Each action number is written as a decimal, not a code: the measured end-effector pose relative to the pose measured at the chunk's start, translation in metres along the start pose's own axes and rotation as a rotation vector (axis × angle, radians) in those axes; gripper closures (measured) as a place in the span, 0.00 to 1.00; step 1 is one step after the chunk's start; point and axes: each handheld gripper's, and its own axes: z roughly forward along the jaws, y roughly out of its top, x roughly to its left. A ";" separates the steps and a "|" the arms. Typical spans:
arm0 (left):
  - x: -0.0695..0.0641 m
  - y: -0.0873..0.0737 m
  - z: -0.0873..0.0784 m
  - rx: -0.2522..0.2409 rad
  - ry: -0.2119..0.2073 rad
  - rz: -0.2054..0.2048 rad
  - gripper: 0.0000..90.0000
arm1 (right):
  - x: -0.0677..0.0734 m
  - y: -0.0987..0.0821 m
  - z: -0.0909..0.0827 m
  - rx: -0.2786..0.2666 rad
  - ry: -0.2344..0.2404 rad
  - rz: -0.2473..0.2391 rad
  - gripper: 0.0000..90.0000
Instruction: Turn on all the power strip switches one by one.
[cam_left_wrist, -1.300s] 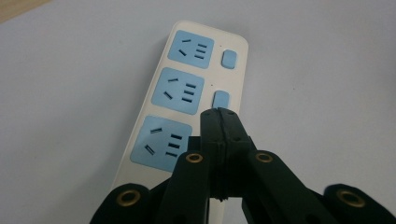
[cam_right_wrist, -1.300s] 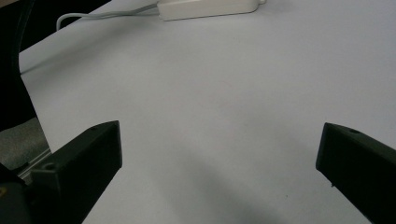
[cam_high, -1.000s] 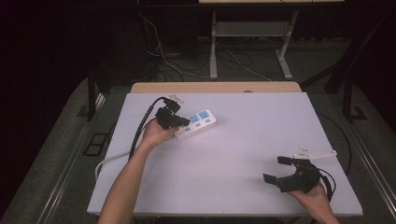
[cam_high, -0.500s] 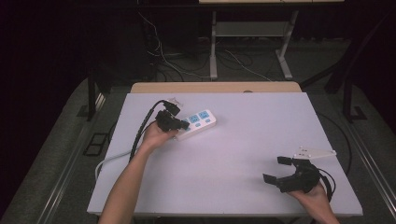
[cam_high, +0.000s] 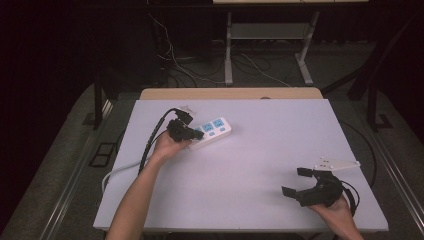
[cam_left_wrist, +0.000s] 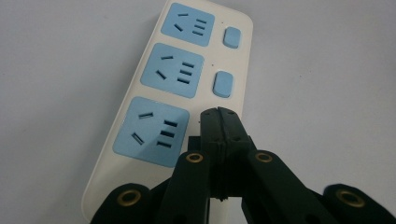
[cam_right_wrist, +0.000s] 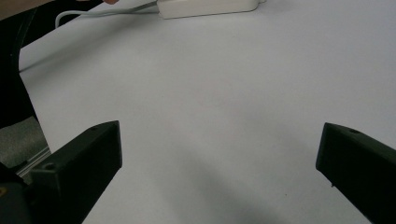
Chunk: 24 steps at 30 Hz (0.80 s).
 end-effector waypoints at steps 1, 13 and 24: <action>0.000 0.000 0.000 0.000 -0.003 -0.002 1.00 | 0.000 0.000 0.000 -0.001 0.000 0.000 0.00; 0.005 0.000 0.001 0.009 0.000 -0.030 1.00 | -0.001 0.000 -0.003 -0.005 -0.004 -0.003 0.00; 0.001 0.001 0.002 0.025 0.023 -0.013 1.00 | -0.005 0.000 -0.006 -0.015 -0.008 0.007 0.00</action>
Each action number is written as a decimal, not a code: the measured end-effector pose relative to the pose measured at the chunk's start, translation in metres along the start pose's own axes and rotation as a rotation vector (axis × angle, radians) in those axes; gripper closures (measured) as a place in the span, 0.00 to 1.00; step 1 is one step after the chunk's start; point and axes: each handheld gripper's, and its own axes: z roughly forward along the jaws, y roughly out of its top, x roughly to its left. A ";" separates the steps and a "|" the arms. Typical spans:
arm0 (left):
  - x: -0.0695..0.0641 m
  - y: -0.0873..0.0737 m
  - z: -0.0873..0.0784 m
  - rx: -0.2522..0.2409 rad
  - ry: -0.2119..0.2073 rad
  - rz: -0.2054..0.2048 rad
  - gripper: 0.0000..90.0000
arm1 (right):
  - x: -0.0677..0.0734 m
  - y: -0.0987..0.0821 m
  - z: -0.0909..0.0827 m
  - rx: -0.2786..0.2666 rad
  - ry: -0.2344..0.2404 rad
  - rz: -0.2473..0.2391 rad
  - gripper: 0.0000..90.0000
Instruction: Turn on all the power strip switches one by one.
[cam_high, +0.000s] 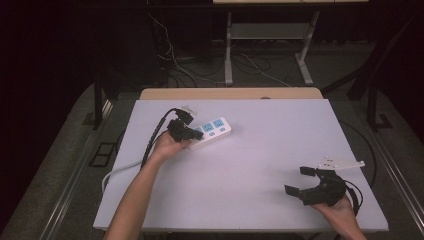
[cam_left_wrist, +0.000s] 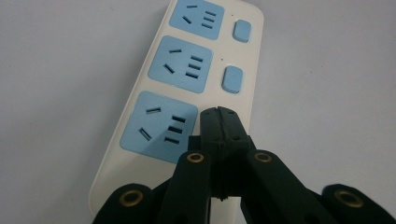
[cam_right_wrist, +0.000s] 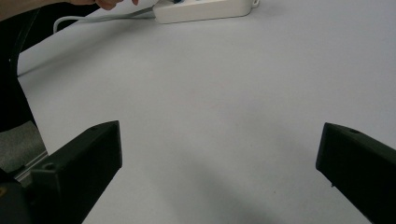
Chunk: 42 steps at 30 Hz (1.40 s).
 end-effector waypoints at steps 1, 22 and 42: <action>0.000 0.000 0.000 -0.003 0.000 -0.002 1.00 | 0.000 0.000 0.000 -0.002 0.000 0.000 0.00; -0.010 0.015 -0.018 -0.027 0.017 0.030 1.00 | 0.000 -0.001 0.001 0.004 -0.006 0.005 0.00; -0.023 0.047 -0.018 -0.026 0.003 0.102 1.00 | -0.001 -0.001 0.000 0.000 -0.006 0.005 0.00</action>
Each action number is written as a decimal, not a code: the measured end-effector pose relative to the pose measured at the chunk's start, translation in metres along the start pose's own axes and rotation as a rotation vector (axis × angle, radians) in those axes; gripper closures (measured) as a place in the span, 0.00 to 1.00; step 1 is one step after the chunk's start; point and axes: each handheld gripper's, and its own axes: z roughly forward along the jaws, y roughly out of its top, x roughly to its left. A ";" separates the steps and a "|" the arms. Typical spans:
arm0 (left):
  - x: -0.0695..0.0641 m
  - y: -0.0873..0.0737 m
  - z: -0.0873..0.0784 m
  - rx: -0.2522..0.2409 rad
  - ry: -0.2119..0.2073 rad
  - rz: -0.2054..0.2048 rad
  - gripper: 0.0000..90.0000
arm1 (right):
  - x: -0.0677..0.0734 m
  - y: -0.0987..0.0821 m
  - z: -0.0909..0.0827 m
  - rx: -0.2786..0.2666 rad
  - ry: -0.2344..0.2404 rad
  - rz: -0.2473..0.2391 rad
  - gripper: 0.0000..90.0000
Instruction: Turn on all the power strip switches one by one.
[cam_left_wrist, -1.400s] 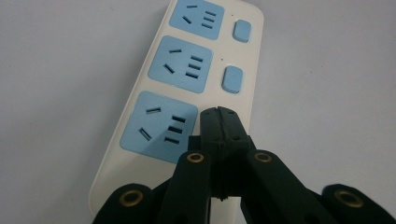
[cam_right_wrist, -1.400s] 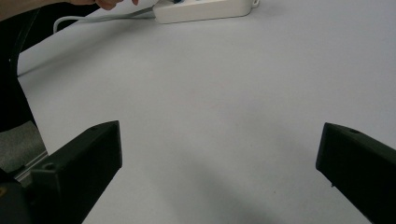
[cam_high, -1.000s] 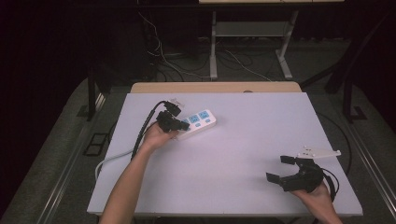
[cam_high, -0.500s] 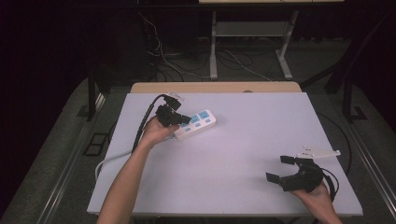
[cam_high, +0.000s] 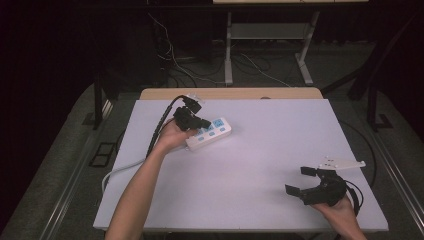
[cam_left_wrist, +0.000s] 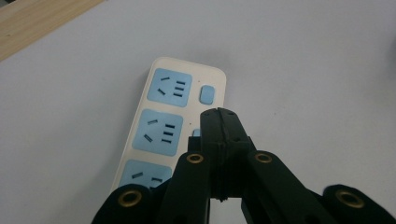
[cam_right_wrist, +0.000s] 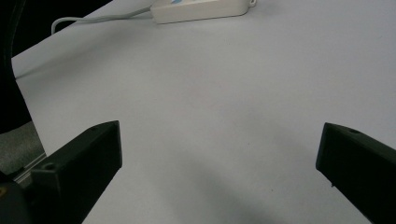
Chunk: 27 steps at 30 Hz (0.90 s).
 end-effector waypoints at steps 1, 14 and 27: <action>0.000 0.001 0.001 0.005 0.001 -0.001 1.00 | 0.000 0.000 0.000 0.000 0.001 0.000 0.00; 0.001 0.001 0.022 0.018 0.013 -0.004 1.00 | 0.000 0.000 -0.001 -0.005 0.003 0.002 0.00; 0.003 -0.003 0.033 0.026 0.024 -0.012 1.00 | -0.001 0.000 0.000 -0.002 0.006 -0.001 0.00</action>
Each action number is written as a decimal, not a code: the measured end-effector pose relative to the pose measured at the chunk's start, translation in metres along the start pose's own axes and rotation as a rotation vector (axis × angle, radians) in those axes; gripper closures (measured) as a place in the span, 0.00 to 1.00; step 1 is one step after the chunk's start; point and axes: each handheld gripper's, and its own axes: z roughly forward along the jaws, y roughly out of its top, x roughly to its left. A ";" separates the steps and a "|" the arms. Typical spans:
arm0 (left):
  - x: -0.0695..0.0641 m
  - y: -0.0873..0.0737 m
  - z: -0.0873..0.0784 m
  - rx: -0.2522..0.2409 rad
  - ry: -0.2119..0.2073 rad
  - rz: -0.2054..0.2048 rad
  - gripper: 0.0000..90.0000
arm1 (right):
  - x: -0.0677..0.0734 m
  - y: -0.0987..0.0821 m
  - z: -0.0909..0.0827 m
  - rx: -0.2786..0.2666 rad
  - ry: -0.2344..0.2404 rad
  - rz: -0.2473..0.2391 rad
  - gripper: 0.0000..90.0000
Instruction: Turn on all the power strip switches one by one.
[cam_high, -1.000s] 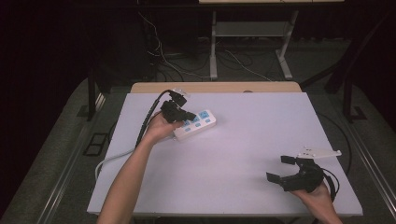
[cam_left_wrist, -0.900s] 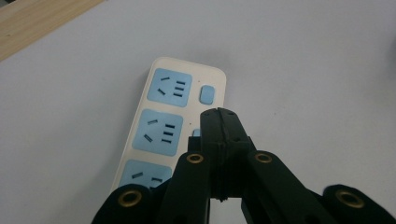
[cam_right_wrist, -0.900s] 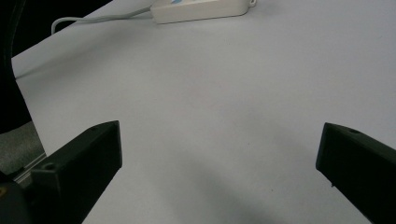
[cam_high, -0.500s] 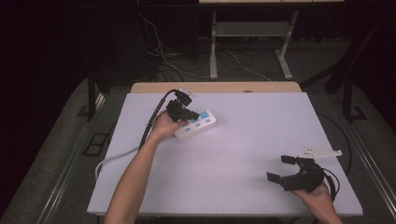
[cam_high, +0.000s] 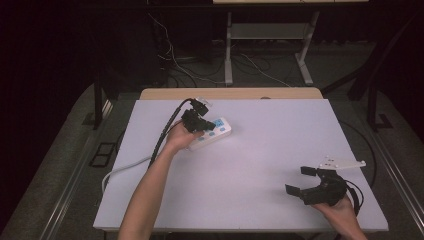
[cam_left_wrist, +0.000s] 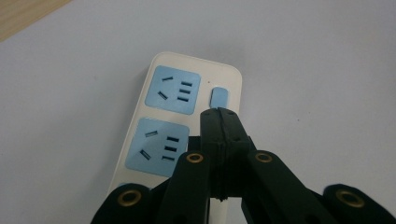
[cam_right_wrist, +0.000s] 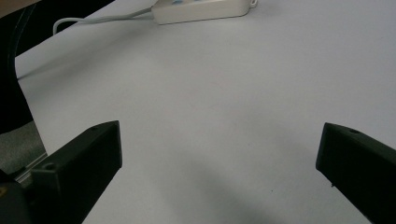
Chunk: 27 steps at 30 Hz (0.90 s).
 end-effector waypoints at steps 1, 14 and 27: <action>0.001 -0.001 0.000 0.002 0.001 0.001 1.00 | 0.000 0.000 0.000 0.000 0.000 0.000 0.00; 0.001 -0.008 0.009 0.012 0.000 -0.008 1.00 | 0.000 0.000 0.000 0.002 0.002 -0.002 0.00; 0.004 -0.010 0.010 0.009 -0.010 -0.014 1.00 | 0.000 0.000 0.000 0.001 0.003 -0.002 0.00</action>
